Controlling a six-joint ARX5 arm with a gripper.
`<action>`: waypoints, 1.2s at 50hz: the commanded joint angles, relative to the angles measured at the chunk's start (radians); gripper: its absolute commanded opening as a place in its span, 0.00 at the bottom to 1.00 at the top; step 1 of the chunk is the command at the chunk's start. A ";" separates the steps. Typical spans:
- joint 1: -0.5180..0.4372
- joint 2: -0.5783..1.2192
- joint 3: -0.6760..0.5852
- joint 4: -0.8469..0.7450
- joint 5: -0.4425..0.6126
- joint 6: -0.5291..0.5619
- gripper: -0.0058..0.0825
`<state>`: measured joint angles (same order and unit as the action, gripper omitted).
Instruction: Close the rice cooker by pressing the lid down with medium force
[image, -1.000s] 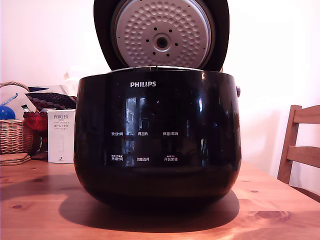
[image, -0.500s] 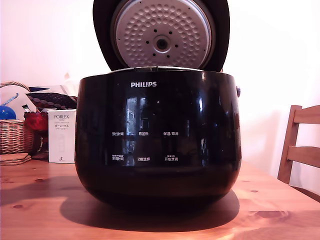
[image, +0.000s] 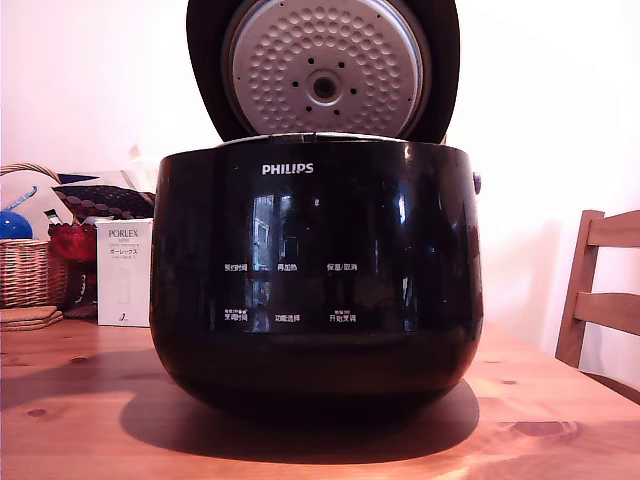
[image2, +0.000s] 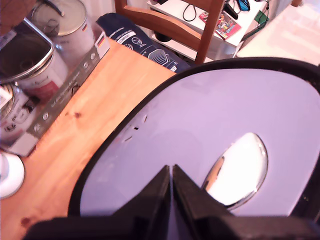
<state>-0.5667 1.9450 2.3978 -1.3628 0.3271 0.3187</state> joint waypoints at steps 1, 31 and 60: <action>0.007 0.016 -0.020 -0.004 -0.003 -0.014 0.04; 0.007 0.016 -0.051 -0.004 0.010 -0.040 0.04; 0.007 0.002 -0.051 0.032 0.053 -0.095 0.04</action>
<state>-0.5583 1.9453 2.3688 -1.3430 0.3756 0.2291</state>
